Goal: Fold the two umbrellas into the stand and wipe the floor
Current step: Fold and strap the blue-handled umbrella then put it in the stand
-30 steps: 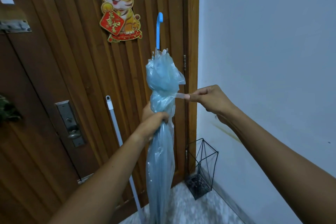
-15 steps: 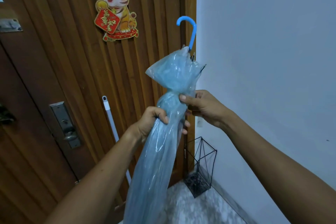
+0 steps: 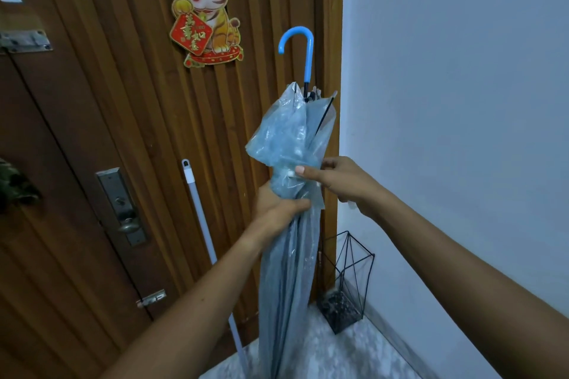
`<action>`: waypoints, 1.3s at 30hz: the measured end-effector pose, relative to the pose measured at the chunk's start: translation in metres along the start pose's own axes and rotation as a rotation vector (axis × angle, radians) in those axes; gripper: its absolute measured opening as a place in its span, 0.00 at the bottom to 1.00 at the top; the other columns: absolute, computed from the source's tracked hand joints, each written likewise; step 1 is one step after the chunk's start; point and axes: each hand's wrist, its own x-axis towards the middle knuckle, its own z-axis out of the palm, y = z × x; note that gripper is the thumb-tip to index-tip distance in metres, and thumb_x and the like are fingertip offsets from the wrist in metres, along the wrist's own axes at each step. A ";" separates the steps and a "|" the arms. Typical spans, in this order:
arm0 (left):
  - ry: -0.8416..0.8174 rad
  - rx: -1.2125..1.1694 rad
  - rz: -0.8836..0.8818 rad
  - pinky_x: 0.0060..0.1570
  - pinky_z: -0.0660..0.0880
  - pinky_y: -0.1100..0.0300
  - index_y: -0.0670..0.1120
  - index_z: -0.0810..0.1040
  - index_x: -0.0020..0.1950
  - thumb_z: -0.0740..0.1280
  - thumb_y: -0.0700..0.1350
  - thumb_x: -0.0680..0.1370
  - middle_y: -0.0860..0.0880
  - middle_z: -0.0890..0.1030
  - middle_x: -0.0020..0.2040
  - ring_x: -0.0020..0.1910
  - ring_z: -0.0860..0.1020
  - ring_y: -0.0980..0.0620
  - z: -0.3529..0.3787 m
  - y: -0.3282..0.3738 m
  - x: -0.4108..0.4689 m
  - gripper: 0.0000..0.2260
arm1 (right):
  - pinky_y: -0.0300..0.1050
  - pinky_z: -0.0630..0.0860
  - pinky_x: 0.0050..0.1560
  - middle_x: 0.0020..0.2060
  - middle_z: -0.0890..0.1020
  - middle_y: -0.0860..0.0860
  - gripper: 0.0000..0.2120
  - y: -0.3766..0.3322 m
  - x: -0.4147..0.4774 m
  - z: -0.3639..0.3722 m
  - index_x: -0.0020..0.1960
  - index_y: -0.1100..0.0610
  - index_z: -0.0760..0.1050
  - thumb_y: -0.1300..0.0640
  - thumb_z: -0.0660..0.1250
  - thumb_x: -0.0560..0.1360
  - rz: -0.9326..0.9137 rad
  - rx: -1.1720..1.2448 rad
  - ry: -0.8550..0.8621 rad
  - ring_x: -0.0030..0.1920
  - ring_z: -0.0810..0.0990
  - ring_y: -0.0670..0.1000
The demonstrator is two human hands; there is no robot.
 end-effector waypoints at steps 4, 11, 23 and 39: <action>0.051 0.069 -0.039 0.36 0.79 0.64 0.46 0.82 0.53 0.78 0.38 0.65 0.48 0.86 0.46 0.42 0.85 0.53 -0.004 0.002 0.003 0.18 | 0.35 0.64 0.28 0.36 0.76 0.53 0.20 0.001 -0.005 -0.007 0.43 0.56 0.75 0.39 0.71 0.73 0.073 -0.148 -0.007 0.24 0.70 0.43; 0.081 0.149 -0.082 0.43 0.81 0.58 0.47 0.80 0.55 0.79 0.41 0.64 0.50 0.84 0.48 0.45 0.84 0.52 -0.003 -0.001 0.002 0.21 | 0.40 0.61 0.26 0.26 0.75 0.48 0.13 0.006 -0.005 -0.016 0.33 0.54 0.76 0.53 0.75 0.73 0.101 0.035 -0.089 0.26 0.66 0.46; 0.036 0.172 -0.101 0.40 0.80 0.58 0.48 0.80 0.53 0.79 0.41 0.62 0.49 0.85 0.46 0.44 0.84 0.51 0.002 0.000 0.004 0.21 | 0.30 0.68 0.26 0.42 0.84 0.57 0.18 -0.006 -0.023 -0.016 0.34 0.55 0.67 0.55 0.68 0.80 0.057 0.098 -0.034 0.21 0.75 0.35; -0.252 -0.290 -0.211 0.30 0.75 0.59 0.41 0.76 0.42 0.63 0.35 0.61 0.43 0.77 0.32 0.28 0.77 0.47 -0.015 0.010 0.000 0.11 | 0.33 0.66 0.25 0.31 0.71 0.51 0.06 0.024 -0.010 -0.029 0.49 0.60 0.74 0.64 0.72 0.77 -0.189 0.080 -0.031 0.28 0.67 0.44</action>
